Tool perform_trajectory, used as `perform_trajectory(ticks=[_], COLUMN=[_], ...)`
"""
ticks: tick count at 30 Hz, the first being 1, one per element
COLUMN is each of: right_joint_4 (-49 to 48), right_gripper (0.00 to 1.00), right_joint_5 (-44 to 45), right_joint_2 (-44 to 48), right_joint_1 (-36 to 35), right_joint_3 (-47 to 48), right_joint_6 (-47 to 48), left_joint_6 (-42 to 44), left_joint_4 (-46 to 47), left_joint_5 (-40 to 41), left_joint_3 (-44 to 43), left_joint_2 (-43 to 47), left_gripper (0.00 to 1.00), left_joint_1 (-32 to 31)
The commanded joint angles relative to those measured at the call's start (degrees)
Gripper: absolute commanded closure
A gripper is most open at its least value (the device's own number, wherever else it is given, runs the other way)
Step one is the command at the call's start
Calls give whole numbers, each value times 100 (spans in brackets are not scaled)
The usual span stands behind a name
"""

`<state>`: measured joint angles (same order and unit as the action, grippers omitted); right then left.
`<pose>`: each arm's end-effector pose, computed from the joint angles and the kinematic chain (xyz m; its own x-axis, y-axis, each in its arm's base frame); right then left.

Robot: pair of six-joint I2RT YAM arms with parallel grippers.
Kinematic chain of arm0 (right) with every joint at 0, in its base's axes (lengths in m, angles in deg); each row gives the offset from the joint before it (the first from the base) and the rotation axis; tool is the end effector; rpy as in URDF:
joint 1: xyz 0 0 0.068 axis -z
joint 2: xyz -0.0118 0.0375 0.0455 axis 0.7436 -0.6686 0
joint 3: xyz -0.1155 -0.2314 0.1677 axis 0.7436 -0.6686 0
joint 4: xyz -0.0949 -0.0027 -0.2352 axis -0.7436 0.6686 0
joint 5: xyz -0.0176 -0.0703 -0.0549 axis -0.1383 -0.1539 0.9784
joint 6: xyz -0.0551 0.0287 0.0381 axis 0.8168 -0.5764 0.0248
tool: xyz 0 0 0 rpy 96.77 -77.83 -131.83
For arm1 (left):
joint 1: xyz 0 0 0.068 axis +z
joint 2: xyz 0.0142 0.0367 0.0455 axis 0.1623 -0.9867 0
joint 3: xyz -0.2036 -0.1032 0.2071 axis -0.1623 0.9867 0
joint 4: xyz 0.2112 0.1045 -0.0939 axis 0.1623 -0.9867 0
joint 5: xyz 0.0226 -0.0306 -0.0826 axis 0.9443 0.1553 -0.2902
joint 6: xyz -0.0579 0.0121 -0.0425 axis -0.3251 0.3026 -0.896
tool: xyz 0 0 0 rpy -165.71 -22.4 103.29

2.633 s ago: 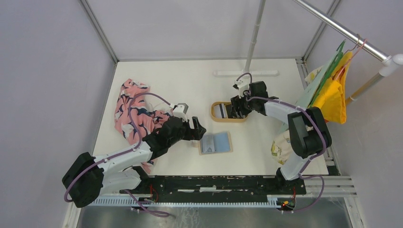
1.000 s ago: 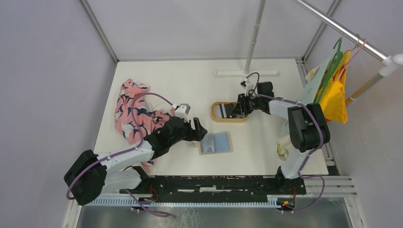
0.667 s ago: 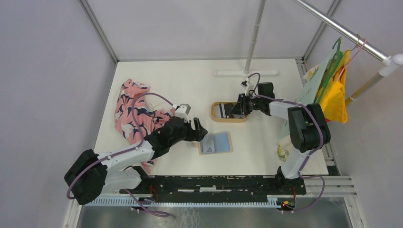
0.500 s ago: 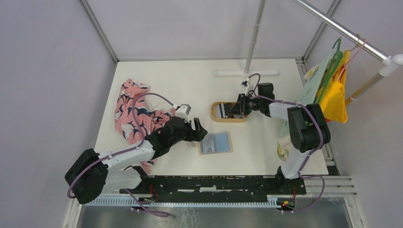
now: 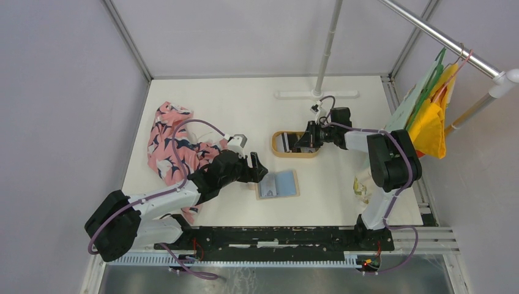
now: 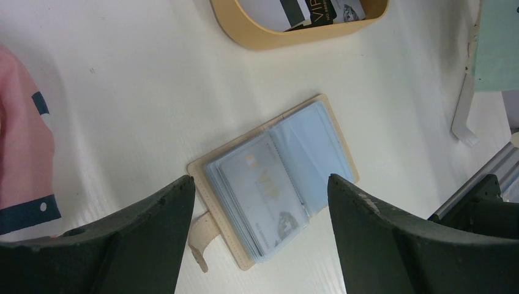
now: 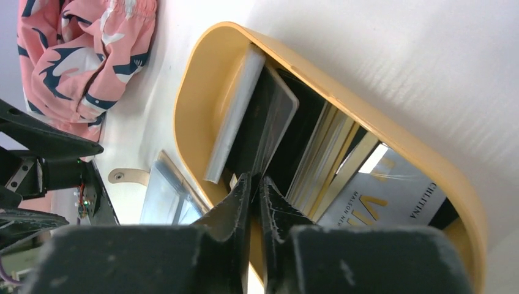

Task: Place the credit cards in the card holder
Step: Pick up the credit card from the storage box.

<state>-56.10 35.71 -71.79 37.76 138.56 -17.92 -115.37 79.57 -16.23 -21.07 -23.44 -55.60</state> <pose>0.3589 0.1103 0.1682 -0.8568 0.0537 -0.5128 -0.3893 0.5849 0.7116 0.1699 -0.1707 0.2205 -0.6690 -0.1332 -0.7312 0.3537 0.8082 -0.4709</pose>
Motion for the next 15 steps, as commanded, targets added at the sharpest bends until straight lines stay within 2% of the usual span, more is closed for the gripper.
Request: perform_trajectory(ticks=[1, 4, 15], right_joint_4=[18, -175, -211], right_gripper=[92, 100, 100], right_joint_5=[191, 37, 4], right_joint_2=[238, 279, 449], right_joint_1=[88, 151, 430], right_joint_3=[170, 94, 69], right_joint_6=[128, -39, -85], left_joint_6=[130, 132, 123], left_joint_4=[259, 259, 225], left_joint_5=[-18, -16, 19], left_joint_3=[-216, -215, -177], left_joint_2=[40, 40, 107], left_gripper=[16, 16, 16], left_joint_1=[-21, -15, -15])
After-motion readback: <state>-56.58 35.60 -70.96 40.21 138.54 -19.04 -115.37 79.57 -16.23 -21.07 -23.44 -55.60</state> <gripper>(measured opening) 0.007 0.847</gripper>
